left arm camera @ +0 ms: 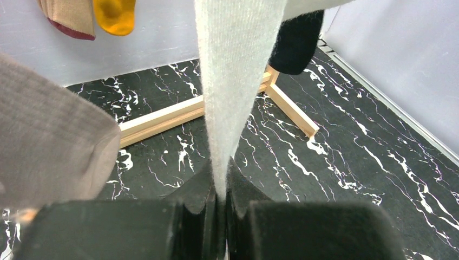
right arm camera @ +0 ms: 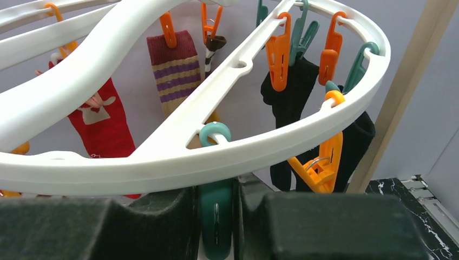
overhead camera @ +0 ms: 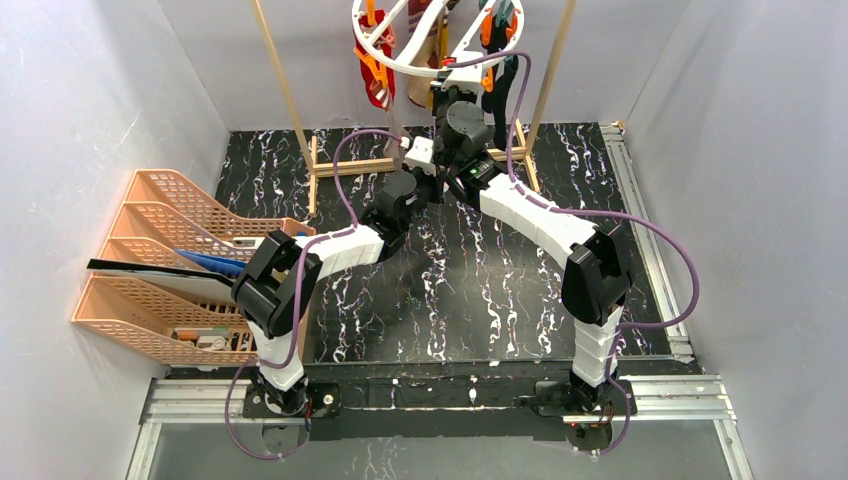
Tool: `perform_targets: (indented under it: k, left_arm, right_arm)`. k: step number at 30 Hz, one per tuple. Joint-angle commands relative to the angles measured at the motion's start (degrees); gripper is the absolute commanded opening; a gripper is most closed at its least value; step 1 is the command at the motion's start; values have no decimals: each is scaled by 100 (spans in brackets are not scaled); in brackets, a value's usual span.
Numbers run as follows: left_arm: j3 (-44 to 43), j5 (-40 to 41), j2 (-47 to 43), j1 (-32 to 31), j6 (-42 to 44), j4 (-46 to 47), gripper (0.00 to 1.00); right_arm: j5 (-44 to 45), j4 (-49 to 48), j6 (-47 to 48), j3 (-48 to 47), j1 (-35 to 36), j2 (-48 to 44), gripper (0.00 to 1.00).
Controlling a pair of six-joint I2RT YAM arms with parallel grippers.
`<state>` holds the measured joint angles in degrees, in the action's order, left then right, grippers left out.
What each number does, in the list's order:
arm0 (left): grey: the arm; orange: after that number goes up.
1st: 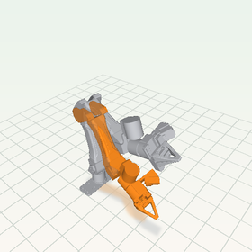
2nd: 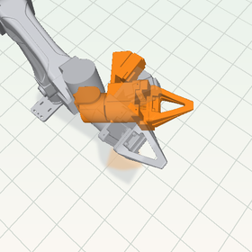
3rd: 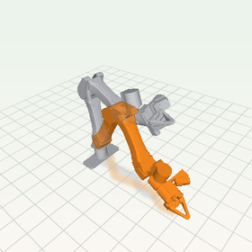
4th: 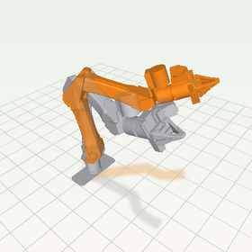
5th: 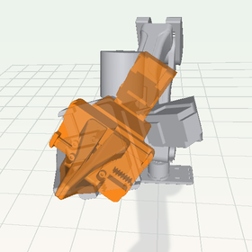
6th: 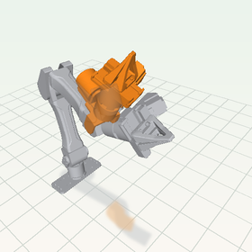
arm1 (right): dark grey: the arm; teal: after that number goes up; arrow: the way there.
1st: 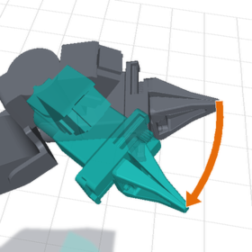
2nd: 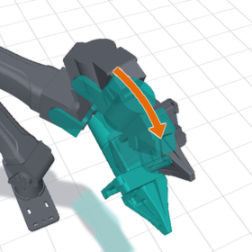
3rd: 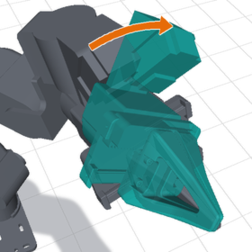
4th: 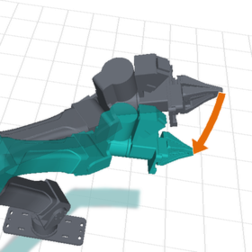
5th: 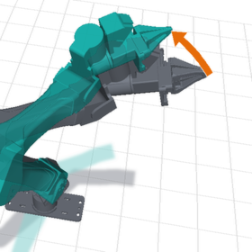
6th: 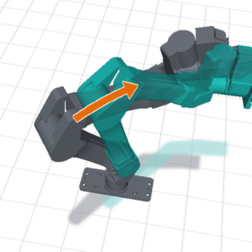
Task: Remove the socks clipped to the hanger
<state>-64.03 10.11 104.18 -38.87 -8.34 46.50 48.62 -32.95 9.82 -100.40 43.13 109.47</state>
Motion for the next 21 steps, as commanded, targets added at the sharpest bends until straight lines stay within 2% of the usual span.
perform_targets:
  k: [1,7,8,9,11,13,17,21]
  left_arm:
    - [81,116,-311,-30,43,92,0]
    - [79,131,-304,-32,43,87,0]
    - [80,132,-304,-30,43,87,0]
    - [83,139,-298,-32,51,87,0]
    - [80,151,-302,-28,65,83,0]
    - [82,164,-301,-32,84,75,0]
    - [89,197,-318,-25,133,39,0]
    - [101,240,-334,-30,227,-11,0]
  right_arm:
    - [-19,-160,-49,-199,-41,-114,3]
    - [-65,-113,-80,-183,-50,-149,1]
    - [-113,-93,-87,-165,-46,-172,10]
    - [-216,-63,-108,-119,-50,-213,28]
    - [-452,-6,-163,0,-50,-334,56]
    - [-773,67,-231,174,-51,-489,77]
    - [-1618,422,-410,542,-97,-864,98]
    - [-2479,736,-1111,1206,-370,-1487,99]
